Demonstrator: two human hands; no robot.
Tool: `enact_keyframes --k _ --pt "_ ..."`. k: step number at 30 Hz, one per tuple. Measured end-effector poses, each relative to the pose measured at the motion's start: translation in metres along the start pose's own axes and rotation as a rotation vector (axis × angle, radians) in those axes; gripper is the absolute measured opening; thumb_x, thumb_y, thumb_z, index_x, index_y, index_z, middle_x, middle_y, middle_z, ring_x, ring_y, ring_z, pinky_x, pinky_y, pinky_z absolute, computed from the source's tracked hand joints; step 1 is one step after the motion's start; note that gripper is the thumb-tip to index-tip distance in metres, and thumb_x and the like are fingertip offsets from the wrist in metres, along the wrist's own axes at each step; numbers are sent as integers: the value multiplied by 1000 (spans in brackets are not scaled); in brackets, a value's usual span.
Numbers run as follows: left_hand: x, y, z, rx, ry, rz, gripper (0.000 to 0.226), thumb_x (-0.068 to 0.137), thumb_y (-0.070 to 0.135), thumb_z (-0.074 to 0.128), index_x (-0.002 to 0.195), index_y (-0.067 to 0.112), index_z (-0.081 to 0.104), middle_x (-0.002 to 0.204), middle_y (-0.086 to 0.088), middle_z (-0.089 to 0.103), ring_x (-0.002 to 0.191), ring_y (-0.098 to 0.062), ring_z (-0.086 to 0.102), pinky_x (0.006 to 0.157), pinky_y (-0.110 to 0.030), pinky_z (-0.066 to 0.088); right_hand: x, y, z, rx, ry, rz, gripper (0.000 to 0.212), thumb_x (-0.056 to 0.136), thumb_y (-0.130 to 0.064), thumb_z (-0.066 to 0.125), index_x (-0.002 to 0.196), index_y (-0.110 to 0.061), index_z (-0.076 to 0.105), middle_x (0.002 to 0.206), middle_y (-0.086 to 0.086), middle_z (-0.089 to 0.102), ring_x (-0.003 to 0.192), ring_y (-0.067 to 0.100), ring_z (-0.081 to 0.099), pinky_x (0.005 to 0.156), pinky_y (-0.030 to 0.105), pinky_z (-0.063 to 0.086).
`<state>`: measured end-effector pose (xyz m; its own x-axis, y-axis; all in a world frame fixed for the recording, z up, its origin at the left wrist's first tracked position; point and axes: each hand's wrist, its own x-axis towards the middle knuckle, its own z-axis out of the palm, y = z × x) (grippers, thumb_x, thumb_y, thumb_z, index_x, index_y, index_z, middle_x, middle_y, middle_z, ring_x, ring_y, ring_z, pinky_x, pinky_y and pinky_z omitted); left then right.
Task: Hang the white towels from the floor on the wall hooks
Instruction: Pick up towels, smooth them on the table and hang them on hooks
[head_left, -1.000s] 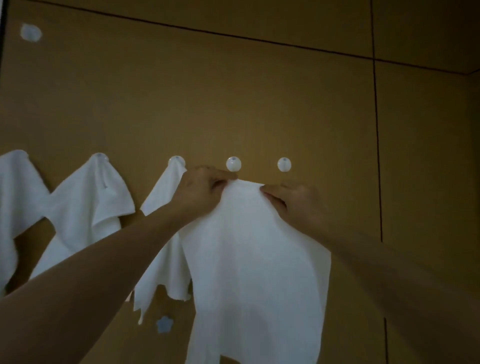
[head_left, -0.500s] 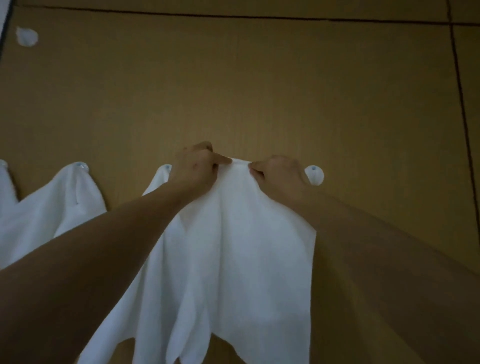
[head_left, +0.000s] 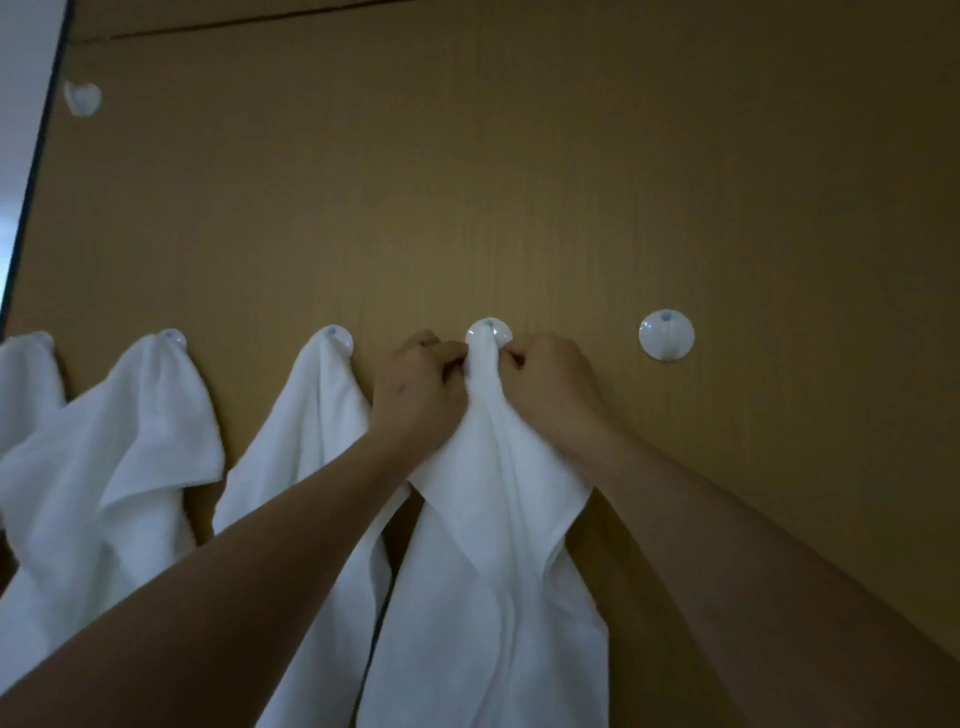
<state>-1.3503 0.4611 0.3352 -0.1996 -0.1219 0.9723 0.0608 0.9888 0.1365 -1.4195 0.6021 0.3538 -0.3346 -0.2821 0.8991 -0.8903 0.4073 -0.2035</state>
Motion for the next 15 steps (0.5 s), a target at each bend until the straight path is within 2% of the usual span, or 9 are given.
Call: enact_keyframes --k 3,5,6,8,10,12,13,15 --pt "-7 -3 5 -7 -12 45 25 91 15 51 87 14 76 103 2 54 97 -18 47 85 -26 31 -13 -5 8 -42 40 57 42 101 -45 37 78 -17 58 74 -6 53 65 9 48 57 29 34" --pt "-16 -6 5 24 20 97 26 91 18 49 86 11 73 100 -3 55 93 -22 47 82 -33 37 -24 -9 11 54 122 137 29 96 -40 44 86 -15 53 86 -6 48 76 12 46 65 29 38" --pt "-21 -7 6 37 26 113 27 90 20 47 87 9 72 95 -4 55 89 -22 47 77 -34 40 -31 -11 13 46 145 103 24 96 -36 46 81 -17 49 86 -5 47 78 15 46 67 32 40" --pt "-33 -11 4 10 -38 117 36 91 30 39 96 8 68 89 -4 56 79 -19 49 68 -35 45 -47 -13 23 -19 108 3 31 98 -32 47 68 -24 43 75 -5 51 70 16 50 62 34 40" --pt "-44 -13 1 -102 -134 76 52 89 44 24 106 12 62 91 -3 59 76 -17 54 67 -35 47 -59 -16 32 78 129 64 37 101 -29 46 65 -24 46 65 -8 52 59 10 48 56 29 36" --pt "-50 -6 -1 -178 -154 60 60 87 51 20 120 14 56 95 -3 62 79 -18 59 71 -37 50 -67 -13 32 210 155 120 35 101 -26 45 70 -12 52 63 -5 53 56 6 44 55 25 34" --pt "-56 -14 -6 -262 -175 67 58 89 49 24 128 14 52 98 -4 63 82 -19 60 74 -38 51 -74 -23 36 206 160 165 34 101 -27 47 74 -8 53 66 -1 55 57 6 45 55 24 36" --pt "-63 -20 -12 -322 -192 108 47 97 34 37 138 13 47 104 -7 67 86 -21 63 79 -38 52 -83 -37 35 208 139 242 29 99 -32 49 86 -9 60 76 -1 63 65 9 54 61 25 42"
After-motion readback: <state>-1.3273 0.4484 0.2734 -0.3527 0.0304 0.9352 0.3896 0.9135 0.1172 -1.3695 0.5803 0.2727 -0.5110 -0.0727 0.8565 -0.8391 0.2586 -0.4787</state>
